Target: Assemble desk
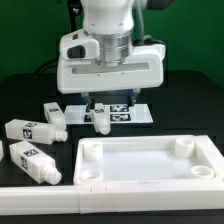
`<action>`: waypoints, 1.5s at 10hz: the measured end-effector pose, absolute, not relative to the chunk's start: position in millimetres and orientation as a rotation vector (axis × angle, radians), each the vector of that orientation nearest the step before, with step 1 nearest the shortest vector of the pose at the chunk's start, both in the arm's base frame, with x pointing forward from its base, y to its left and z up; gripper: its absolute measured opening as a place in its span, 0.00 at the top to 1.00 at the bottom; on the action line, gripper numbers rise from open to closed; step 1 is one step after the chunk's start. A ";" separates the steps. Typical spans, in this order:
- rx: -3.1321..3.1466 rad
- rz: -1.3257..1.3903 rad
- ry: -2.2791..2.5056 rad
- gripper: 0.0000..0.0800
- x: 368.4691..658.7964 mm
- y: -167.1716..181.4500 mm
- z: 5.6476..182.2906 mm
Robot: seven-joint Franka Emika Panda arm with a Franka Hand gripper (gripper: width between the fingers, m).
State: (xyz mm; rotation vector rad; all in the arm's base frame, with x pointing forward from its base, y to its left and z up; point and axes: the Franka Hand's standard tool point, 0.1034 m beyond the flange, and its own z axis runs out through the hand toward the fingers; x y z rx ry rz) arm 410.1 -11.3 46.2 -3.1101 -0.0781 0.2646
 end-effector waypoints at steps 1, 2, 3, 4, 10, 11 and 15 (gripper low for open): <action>-3.120 0.230 -0.087 0.19 396.0 -9.9 40.1; -3.127 0.215 -0.095 0.19 386.9 -8.3 33.7; -3.138 0.184 -0.110 0.19 383.5 -7.4 26.3; -3.145 0.154 -0.109 0.19 385.4 -9.0 25.1; -3.145 0.154 -0.109 0.56 385.4 -9.0 25.1; -3.145 0.154 -0.109 0.75 385.4 -9.0 25.1; -3.132 0.174 -0.208 0.99 395.8 -7.1 35.3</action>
Offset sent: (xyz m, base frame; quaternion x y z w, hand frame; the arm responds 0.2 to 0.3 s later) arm -0.0153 0.0037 -0.0300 -0.0096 0.0529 -0.0037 0.9985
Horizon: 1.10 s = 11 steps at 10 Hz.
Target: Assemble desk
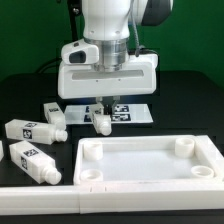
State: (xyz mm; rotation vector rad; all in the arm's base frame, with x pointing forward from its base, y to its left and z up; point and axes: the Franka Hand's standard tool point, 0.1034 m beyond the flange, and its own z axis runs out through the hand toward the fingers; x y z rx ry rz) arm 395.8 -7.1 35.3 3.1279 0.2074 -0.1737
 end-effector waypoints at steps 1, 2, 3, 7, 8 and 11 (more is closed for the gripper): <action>3.129 -0.151 0.252 0.99 405.3 -5.0 46.0; 3.132 -0.138 0.236 1.00 408.3 -5.7 50.2; 3.134 -0.139 0.218 1.00 408.1 -5.9 49.8; 3.157 -0.168 0.219 0.47 406.0 -9.9 49.3; 3.156 -0.165 0.236 0.47 406.2 -10.1 49.3; 3.146 -0.116 0.339 0.21 406.7 -20.5 46.1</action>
Offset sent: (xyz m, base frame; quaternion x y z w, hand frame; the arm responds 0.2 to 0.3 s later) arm 0.0000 0.0000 0.0000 0.0000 0.0000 0.0000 1.0000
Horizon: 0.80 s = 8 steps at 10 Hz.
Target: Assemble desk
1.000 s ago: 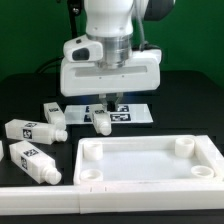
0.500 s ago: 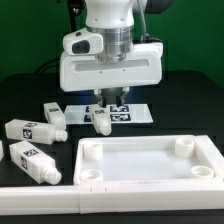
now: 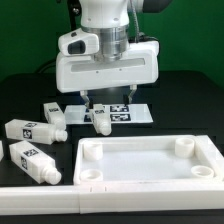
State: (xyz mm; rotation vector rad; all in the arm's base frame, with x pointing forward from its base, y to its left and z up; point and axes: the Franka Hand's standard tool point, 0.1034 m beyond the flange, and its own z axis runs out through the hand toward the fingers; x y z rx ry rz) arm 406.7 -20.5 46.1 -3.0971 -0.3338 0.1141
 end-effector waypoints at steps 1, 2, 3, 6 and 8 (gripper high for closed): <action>-3.102 0.132 -0.339 0.19 392.2 -50.2 31.1; -3.113 0.156 -0.241 0.19 388.5 -55.1 24.8; -3.111 0.147 -0.261 0.19 390.8 -51.6 26.5; -3.111 0.155 -0.257 0.19 389.2 -52.9 24.8; -3.088 0.189 -0.249 0.19 391.7 -44.9 34.0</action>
Offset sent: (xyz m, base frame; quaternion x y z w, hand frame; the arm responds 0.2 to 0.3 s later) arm 0.0000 0.0000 0.0000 0.0000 0.0000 0.0000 1.0000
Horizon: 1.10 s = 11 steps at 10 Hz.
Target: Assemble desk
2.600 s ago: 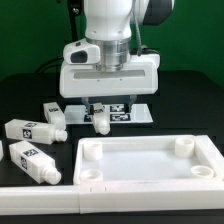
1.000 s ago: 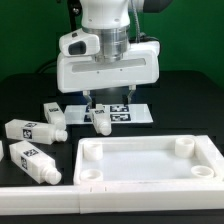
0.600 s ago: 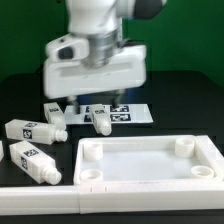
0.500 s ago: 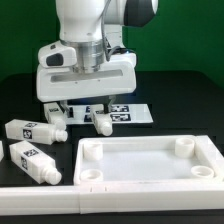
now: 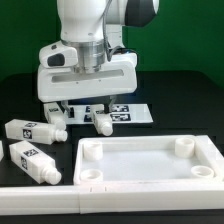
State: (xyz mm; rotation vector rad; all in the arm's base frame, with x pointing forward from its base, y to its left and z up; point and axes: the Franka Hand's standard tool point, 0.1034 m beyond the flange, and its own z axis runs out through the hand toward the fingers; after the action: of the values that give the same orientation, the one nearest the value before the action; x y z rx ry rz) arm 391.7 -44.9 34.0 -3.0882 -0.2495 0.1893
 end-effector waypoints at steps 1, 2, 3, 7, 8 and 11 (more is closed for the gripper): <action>-3.083 0.180 -0.254 0.19 395.5 -41.9 40.0; -3.083 0.181 -0.253 0.19 395.6 -37.9 38.8; -3.083 0.193 -0.255 0.19 393.8 -31.1 33.8; -3.107 0.169 -0.293 0.19 390.9 -22.2 8.3; -3.114 0.153 -0.297 0.19 390.0 -26.4 6.5; -3.112 0.157 -0.297 0.63 389.5 -25.9 6.3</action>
Offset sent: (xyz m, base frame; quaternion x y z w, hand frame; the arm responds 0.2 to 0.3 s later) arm 0.0042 0.0174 -0.0151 -0.0080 0.0081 0.0121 0.9999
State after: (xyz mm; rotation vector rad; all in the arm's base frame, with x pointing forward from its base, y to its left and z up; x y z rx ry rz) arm 389.5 -25.9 6.3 -3.1123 -0.2975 0.1570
